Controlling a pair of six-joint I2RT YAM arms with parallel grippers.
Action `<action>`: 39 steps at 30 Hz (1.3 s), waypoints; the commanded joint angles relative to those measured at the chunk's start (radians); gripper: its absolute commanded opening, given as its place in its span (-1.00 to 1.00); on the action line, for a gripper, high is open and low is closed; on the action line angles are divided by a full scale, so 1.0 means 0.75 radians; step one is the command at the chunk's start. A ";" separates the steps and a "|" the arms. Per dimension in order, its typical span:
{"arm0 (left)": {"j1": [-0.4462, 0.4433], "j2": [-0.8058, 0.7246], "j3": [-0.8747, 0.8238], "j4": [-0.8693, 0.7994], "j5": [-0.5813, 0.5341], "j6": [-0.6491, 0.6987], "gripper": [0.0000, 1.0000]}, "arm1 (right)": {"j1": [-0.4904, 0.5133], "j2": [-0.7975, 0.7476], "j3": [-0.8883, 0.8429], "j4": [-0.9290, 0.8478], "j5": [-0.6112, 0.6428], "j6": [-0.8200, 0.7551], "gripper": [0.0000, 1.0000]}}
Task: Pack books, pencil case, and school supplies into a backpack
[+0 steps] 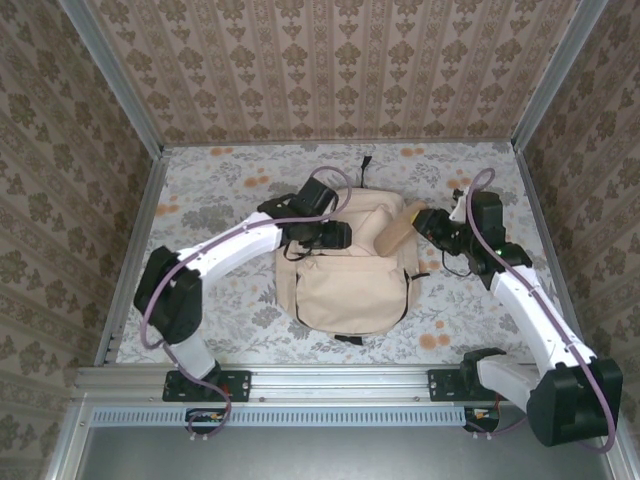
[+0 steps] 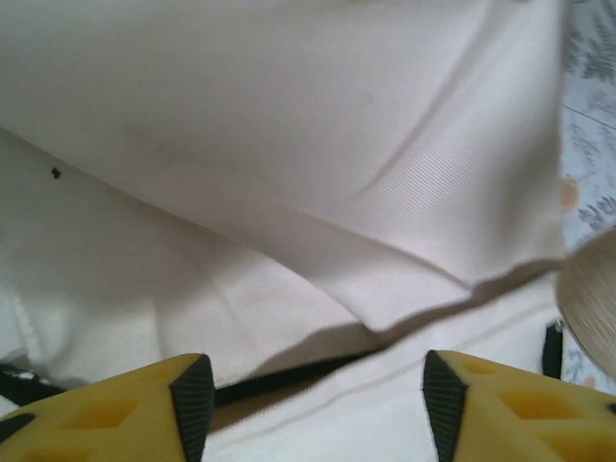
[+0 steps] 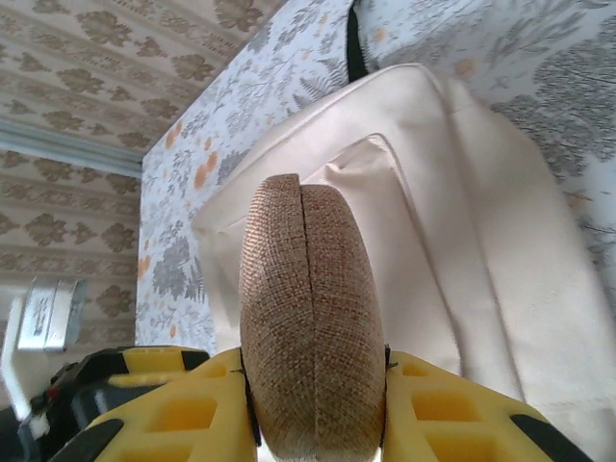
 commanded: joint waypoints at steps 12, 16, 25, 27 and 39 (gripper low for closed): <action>-0.033 0.254 0.200 -0.029 -0.022 -0.372 0.00 | -0.001 -0.147 -0.097 -0.107 0.073 -0.044 -0.43; -0.032 0.277 0.199 0.028 0.046 -0.400 -0.25 | -0.003 -0.159 -0.113 -0.106 0.067 -0.040 -0.43; -0.029 0.198 0.224 0.041 -0.033 -0.306 -0.86 | -0.004 -0.222 -0.097 -0.169 0.116 -0.058 -0.44; -0.025 0.168 0.237 0.047 -0.042 -0.273 -0.93 | -0.004 -0.231 -0.078 -0.192 0.139 -0.077 -0.45; 0.081 -0.003 0.149 0.106 -0.115 -0.234 -1.00 | 0.002 -0.166 -0.121 0.075 -0.066 0.052 -0.48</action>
